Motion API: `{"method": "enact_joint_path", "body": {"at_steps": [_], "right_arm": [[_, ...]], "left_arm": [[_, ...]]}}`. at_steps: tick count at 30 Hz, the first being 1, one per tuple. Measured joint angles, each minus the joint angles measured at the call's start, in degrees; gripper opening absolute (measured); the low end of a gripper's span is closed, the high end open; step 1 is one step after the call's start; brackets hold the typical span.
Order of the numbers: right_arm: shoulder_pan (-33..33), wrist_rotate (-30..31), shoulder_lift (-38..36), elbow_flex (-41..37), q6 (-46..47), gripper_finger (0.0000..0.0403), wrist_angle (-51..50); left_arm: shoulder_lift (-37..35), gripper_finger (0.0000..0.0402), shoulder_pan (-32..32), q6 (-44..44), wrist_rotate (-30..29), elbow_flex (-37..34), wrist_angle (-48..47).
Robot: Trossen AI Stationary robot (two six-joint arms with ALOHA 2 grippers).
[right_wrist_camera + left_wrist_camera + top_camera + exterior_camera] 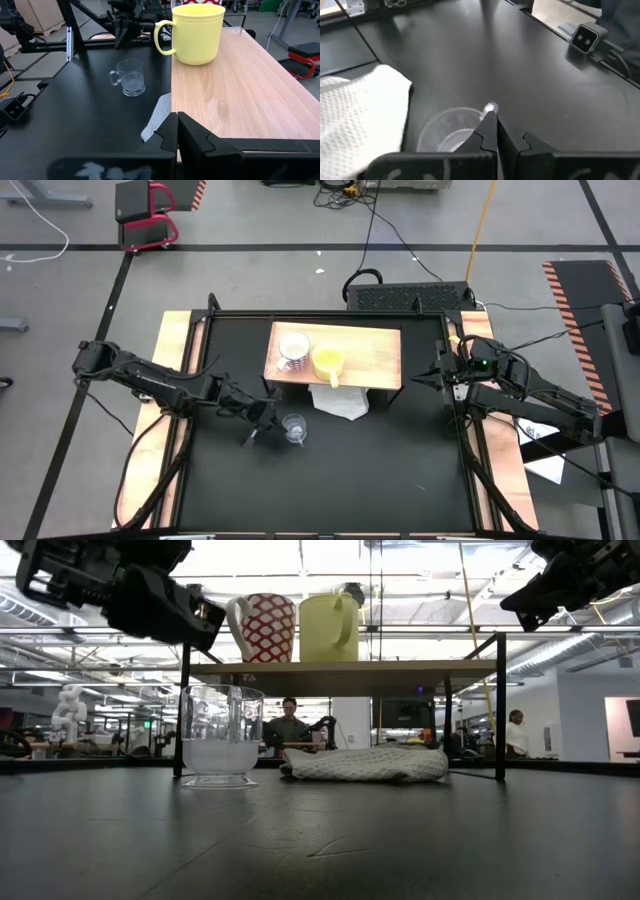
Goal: Stack small to large cups/mugs on shelf
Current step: Put the transparent mug on the shelf
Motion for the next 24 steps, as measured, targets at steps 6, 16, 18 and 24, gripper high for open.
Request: {"method": "enact_joint_path", "body": {"at_steps": [6, 16, 18, 24], "right_arm": [[0.0, 0.0, 0.0, 0.0, 0.0, 0.0000, 0.0], [0.0, 0.0, 0.1, 0.0, 0.0, 0.0000, 0.0], [0.0, 0.0, 0.1, 0.0, 0.0, 0.0000, 0.0], [0.0, 0.0, 0.3, 0.0, 0.0, 0.0000, 0.0]], "left_arm": [[0.0, 0.0001, 0.0, 2.2, 0.3, 6.6, -11.1], [8.4, 0.0000, -0.5, 3.3, 1.3, 10.6, -13.3], [10.0, 0.0000, -0.8, 4.6, 1.3, 11.9, -13.4], [11.3, 0.0000, -0.8, 4.8, 0.0, 15.4, -18.4]]}}
